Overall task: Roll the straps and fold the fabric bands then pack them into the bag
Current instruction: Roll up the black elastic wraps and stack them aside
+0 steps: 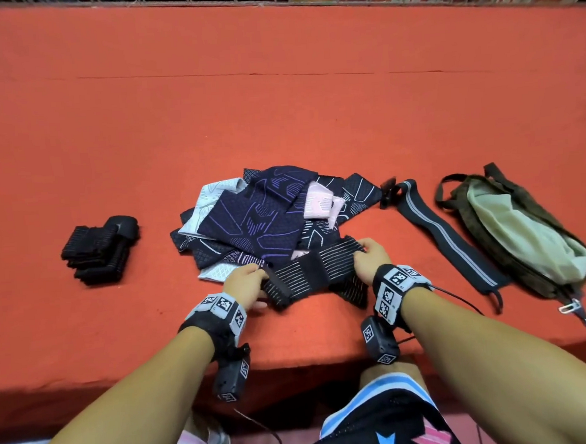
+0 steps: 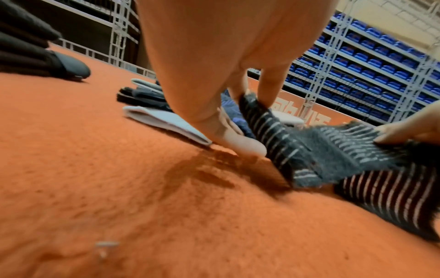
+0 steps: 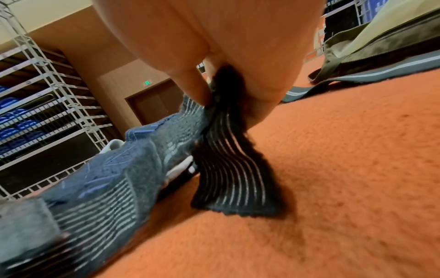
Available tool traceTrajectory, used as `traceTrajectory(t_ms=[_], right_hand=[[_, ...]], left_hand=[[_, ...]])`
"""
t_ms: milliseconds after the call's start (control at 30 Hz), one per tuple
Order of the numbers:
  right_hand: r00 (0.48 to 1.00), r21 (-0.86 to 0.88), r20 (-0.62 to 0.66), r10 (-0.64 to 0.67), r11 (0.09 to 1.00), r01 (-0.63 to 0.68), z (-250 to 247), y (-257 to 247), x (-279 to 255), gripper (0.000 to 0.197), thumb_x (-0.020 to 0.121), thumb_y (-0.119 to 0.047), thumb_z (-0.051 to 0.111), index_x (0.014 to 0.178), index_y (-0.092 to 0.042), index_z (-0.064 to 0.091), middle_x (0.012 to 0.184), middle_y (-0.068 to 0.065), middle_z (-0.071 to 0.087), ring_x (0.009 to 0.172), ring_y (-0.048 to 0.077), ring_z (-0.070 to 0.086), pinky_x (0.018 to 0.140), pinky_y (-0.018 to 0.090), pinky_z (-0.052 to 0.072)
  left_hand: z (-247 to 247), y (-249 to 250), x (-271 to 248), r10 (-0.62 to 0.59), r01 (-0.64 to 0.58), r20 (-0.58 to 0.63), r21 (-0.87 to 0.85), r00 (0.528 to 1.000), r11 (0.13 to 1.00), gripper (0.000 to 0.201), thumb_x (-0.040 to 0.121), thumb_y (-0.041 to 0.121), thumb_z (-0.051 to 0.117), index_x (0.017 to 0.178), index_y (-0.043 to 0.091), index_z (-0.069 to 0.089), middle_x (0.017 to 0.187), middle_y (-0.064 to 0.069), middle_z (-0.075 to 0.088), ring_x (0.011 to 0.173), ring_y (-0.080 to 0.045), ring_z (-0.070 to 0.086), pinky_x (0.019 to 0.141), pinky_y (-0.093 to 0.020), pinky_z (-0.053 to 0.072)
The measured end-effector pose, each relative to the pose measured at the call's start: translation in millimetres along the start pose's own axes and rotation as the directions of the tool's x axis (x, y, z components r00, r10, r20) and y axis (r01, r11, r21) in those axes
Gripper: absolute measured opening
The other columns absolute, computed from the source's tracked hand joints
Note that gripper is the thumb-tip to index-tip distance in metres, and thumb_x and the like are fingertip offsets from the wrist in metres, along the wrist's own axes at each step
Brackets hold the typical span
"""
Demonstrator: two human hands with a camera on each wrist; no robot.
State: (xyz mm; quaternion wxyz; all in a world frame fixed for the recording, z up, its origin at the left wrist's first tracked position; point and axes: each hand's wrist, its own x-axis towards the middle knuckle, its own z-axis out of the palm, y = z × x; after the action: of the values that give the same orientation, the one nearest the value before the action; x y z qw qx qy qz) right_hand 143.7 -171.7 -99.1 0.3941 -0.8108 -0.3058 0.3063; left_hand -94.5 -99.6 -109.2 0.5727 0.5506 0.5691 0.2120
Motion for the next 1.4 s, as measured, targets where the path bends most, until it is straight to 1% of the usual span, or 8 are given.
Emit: traceTrajectory(t_ms=[300,467,600,700,867,1100,1200,1400], right_hand=[[0.928,-0.271,0.289,-0.233,0.91,0.313,21,-28,-34,0.042,0.084,-0.038,0.053,0.121,-0.024,0.065,0.123,0.005,0.065,0.116,0.024,0.056,0.105,0.029,0.037],[0.899,0.471,0.413,-0.144,0.879,-0.075,31,-85,-65,0.046,0.098,-0.054,0.048,0.1,-0.019,0.078,0.112,0.015,0.071,0.102,0.033,0.067,0.098,0.045,0.05],[0.914,0.449,0.34,-0.221,0.892,0.049,34,-114,-70,0.039,0.088,-0.056,0.063,0.096,-0.02,0.075,0.095,0.006,0.075,0.082,0.022,0.072,0.082,0.046,0.06],[0.965,0.478,0.195,-0.175,0.876,0.063,33,-126,-64,0.035,0.09,-0.048,0.064,0.094,-0.014,0.069,0.096,0.01,0.076,0.087,0.027,0.074,0.084,0.048,0.06],[0.999,0.679,0.031,-0.031,0.735,0.002,11,-135,-46,0.028,0.102,-0.034,0.054,0.104,-0.006,0.051,0.093,0.013,0.066,0.066,0.023,0.068,0.06,0.037,0.058],[0.948,0.451,-0.272,0.167,0.892,-0.028,-19,-76,-15,0.057,0.103,-0.042,0.048,0.136,0.004,0.052,0.14,0.022,0.055,0.128,0.039,0.052,0.104,0.036,0.038],[0.912,0.382,-0.348,0.215,0.921,-0.071,-26,-43,-15,0.048,0.104,-0.032,0.049,0.133,0.006,0.055,0.137,0.023,0.057,0.127,0.04,0.053,0.101,0.036,0.039],[0.877,0.251,-0.321,0.356,0.925,-0.284,-25,28,-13,0.048,0.095,-0.033,0.059,0.12,0.009,0.062,0.115,0.028,0.067,0.105,0.043,0.064,0.096,0.046,0.049]], left_hand=[[6,48,-9,0.157,-0.152,-0.008,-0.309,0.988,0.939,0.022,0.099,0.013,0.055,0.078,0.016,0.053,0.074,-0.008,0.056,0.041,-0.01,0.057,0.036,-0.019,0.043],[13,85,-16,0.418,-0.422,-0.065,-0.201,0.906,0.884,0.018,0.095,0.025,0.067,0.079,0.019,0.072,0.071,0.003,0.069,0.061,-0.009,0.06,0.055,-0.022,0.048],[1,100,-23,0.491,-0.499,-0.097,-0.091,0.866,0.862,0.015,0.097,0.026,0.063,0.096,0.017,0.075,0.09,0.0,0.074,0.079,-0.004,0.067,0.073,-0.013,0.05],[-7,99,-25,0.317,-0.331,-0.094,-0.269,0.944,0.905,0.026,0.102,0.035,0.053,0.1,0.019,0.073,0.102,0.002,0.073,0.101,-0.014,0.068,0.094,-0.025,0.049],[-20,66,-17,0.227,-0.199,0.106,-0.223,0.968,0.954,0.066,0.067,0.065,0.079,0.094,0.004,0.078,0.097,-0.012,0.077,0.087,-0.022,0.07,0.091,-0.041,0.053],[-45,-10,17,0.012,-0.063,0.254,0.192,0.967,0.979,0.088,0.043,0.055,0.094,0.115,0.01,0.073,0.117,-0.005,0.073,0.109,-0.022,0.068,0.109,-0.038,0.045],[-61,-15,12,-0.009,-0.029,0.159,0.234,0.987,0.972,0.039,0.065,0.035,0.089,0.095,0.014,0.077,0.099,-0.004,0.076,0.097,-0.024,0.071,0.093,-0.03,0.052],[-74,-43,9,-0.018,0.021,-0.013,0.299,1.0,0.954,0.03,0.072,0.024,0.09,0.067,0.015,0.061,0.065,0.001,0.063,0.06,-0.014,0.056,0.056,-0.022,0.04]])
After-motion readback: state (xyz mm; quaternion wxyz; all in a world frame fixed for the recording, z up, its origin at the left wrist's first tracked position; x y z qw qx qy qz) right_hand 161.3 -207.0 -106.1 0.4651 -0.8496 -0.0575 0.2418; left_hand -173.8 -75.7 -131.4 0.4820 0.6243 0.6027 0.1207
